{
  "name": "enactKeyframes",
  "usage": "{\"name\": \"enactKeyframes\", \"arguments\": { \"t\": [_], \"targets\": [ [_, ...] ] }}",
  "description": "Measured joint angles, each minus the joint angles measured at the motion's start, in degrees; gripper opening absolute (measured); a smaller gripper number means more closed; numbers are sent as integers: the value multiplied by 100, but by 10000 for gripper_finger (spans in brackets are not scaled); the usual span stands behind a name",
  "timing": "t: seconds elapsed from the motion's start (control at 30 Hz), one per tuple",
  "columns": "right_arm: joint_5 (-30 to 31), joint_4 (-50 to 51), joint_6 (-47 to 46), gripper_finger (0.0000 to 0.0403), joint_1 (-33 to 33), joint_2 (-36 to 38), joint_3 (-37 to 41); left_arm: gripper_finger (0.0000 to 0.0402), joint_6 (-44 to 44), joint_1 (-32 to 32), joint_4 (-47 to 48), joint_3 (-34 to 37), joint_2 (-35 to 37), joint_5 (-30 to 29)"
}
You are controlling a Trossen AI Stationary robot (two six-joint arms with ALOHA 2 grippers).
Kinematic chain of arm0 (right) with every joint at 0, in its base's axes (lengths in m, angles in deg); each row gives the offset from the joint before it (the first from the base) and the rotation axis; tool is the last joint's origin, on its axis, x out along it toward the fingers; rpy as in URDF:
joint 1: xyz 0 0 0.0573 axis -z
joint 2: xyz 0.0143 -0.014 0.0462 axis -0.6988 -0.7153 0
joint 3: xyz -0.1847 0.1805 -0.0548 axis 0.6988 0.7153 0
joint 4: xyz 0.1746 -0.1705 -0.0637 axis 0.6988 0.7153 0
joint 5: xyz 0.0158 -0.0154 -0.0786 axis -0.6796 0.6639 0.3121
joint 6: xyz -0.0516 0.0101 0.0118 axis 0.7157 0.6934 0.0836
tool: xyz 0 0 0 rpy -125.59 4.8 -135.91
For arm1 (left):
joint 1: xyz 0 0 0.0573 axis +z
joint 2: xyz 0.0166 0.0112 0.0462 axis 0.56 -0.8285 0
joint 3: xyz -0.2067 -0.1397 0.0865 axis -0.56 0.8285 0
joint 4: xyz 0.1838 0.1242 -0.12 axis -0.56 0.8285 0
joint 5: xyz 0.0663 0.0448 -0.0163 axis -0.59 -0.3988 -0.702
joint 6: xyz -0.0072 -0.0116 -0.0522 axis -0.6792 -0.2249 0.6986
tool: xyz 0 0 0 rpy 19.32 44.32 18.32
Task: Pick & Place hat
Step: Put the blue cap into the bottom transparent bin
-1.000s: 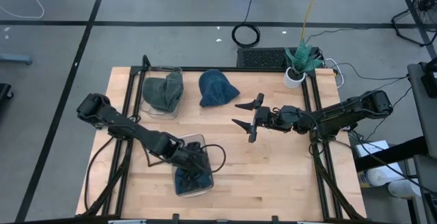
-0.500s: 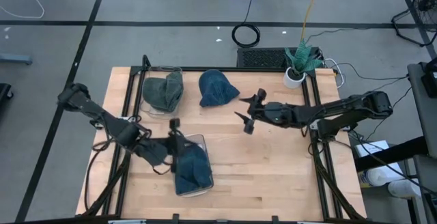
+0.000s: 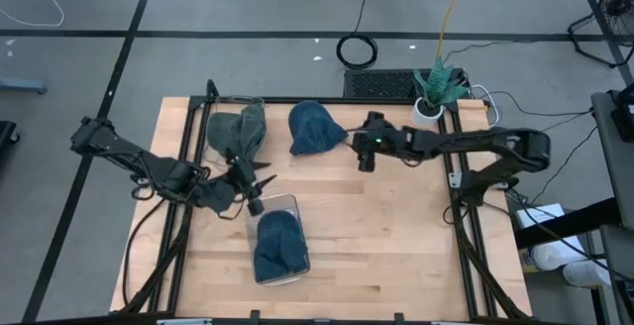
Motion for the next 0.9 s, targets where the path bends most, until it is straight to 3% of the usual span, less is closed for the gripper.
{"name": "enactKeyframes", "arguments": {
  "t": [0.13,0.3,0.53,0.9],
  "targets": [
    [210,803,442,254,97,-657,-547,208,44,192,-3,4,35,4],
    [316,990,1014,254,156,-1388,-1131,236,52,300,64,7,-8,243],
    [785,963,1939,254,168,-2182,-1828,241,194,318,102,7,-6,480],
    [766,916,2183,254,279,-2761,-2079,242,343,318,137,7,-2,629]
  ]
}}
